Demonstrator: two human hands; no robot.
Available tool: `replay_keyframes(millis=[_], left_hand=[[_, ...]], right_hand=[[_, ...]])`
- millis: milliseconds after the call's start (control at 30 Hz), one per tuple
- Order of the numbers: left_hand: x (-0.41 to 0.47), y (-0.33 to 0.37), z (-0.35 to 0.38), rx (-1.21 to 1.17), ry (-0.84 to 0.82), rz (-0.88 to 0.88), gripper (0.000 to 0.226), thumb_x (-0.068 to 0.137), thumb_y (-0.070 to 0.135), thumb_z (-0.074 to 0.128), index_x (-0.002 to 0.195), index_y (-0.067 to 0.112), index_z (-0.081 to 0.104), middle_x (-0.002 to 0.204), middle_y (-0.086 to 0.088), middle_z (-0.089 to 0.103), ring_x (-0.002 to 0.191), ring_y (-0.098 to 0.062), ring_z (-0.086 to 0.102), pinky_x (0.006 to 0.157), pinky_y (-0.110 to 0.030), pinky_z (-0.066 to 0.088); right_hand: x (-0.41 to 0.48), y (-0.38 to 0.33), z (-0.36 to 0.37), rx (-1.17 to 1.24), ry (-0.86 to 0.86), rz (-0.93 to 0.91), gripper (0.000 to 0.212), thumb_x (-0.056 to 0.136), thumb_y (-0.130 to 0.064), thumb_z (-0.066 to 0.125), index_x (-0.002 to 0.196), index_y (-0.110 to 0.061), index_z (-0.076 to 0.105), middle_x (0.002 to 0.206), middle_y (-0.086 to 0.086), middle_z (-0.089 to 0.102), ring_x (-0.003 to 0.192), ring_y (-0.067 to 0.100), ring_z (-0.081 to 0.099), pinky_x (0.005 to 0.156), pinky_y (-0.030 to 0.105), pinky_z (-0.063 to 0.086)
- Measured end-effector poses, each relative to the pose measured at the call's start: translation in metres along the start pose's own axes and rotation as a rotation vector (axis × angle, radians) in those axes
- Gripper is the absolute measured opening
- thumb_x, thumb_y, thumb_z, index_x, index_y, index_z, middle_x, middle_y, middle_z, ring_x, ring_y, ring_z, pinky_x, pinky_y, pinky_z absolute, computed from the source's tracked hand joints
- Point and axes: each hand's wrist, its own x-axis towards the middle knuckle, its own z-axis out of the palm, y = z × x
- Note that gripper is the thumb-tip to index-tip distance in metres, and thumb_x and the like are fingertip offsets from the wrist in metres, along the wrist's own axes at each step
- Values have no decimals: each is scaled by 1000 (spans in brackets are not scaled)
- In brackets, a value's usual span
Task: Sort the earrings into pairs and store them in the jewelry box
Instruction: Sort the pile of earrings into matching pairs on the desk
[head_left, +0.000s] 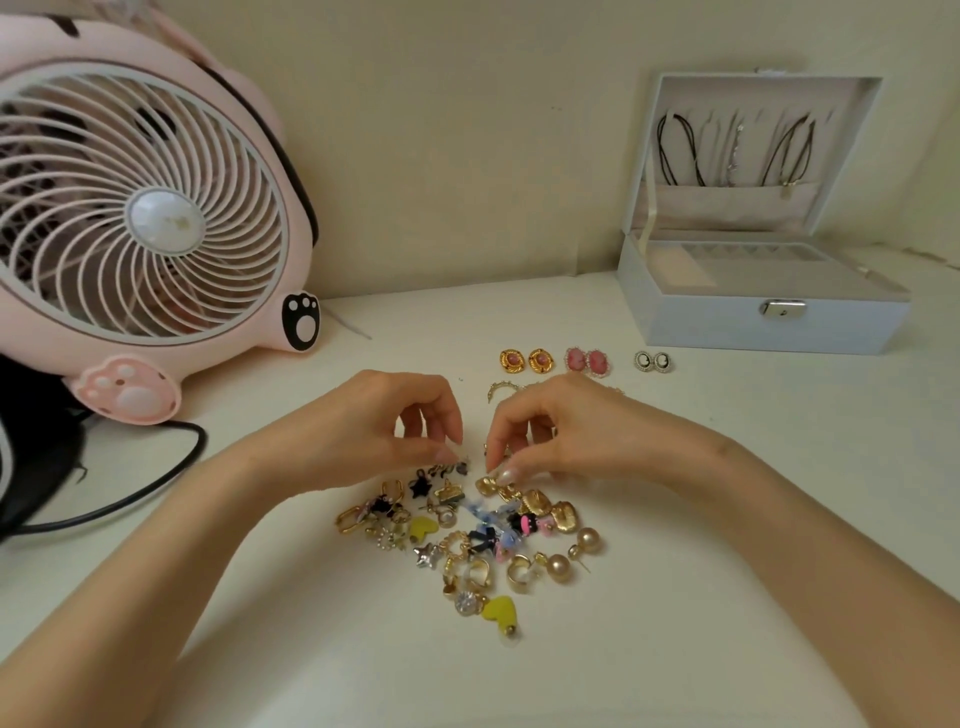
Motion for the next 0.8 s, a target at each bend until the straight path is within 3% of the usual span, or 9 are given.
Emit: replay_keyframes(millis=[100,200,367,533,633,800], left_hand=[[-1,4,4,2,-104,9,11,78,33,71,85,31,63,80,12,59,76,-1,53,66,-10,40],[0,5,8,63,-177,14,13,77,33,72,86,33,62,87,12,57,81,-4,51,69,-11,39],[0,2,8,98,-173,-2,14,80,28,71,80,35,58,86,13,55,83,-5,51,70,-15,41],[-3,5,3,6,-212,28,15,74,36,74,81,34,62,86,14,54,86,-7,49,71,-12,37],[-6,10,5,3,-292,30,22,67,42,77,81,36,61,85,12,49,89,-6,44,75,-17,38],[-7,13,9,94,-320,45,23,67,41,78,81,39,60,87,13,43,96,0,38,80,-18,36]], right_hand=[[-2,-2,-4,21,39,-29,7,77,-22,75,81,-27,72,73,-9,60,56,-2,46,56,15,38],[-8,-6,-9,71,-79,-45,11,72,-28,78,82,-27,72,74,-9,58,63,-1,43,62,22,38],[-8,-7,-3,11,-171,-28,11,71,-25,80,78,-22,72,77,8,61,65,7,45,63,29,38],[-13,-4,-10,16,-256,19,9,71,-30,79,75,-25,73,78,5,65,65,7,46,65,32,38],[-12,-3,-13,51,-136,16,7,77,-28,74,76,-21,72,75,3,66,67,5,51,68,29,41],[-7,1,-17,31,69,22,3,76,-21,76,76,-22,73,63,-5,53,58,0,42,61,22,35]])
